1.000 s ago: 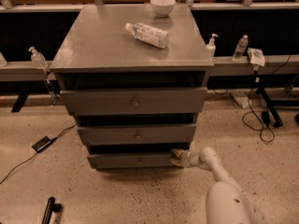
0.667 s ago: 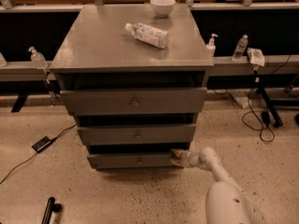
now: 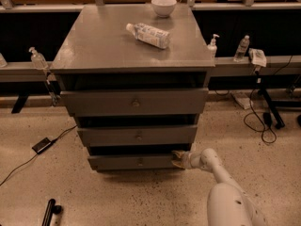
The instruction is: Open bottom drawer
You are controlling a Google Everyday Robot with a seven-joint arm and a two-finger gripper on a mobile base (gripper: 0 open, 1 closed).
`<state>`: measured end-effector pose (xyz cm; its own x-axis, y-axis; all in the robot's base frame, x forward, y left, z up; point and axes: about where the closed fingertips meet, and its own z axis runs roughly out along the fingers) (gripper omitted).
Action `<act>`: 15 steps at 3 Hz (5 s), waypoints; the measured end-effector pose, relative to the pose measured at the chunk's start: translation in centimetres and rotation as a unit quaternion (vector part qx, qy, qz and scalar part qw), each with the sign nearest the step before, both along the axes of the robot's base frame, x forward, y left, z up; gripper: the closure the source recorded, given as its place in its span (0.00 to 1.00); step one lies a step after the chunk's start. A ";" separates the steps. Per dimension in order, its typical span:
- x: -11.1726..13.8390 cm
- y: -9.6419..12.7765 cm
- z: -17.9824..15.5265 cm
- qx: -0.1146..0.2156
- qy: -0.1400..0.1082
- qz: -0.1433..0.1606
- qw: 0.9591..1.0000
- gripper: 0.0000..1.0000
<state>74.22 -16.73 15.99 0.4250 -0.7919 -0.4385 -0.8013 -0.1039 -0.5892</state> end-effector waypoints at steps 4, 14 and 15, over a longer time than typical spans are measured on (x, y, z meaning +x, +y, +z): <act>-2.4 2.9 -1.5 -0.023 0.038 0.066 0.997 0.53; -8.9 6.0 -0.2 0.015 0.063 0.163 0.984 0.00; -9.7 7.3 1.0 0.014 0.051 0.192 0.980 0.00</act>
Offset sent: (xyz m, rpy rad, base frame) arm -0.0477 0.0498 -0.0304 -0.1023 0.1592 0.2785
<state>64.49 -9.44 16.99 0.6422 -0.5694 -0.5132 -0.7610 -0.3937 -0.5156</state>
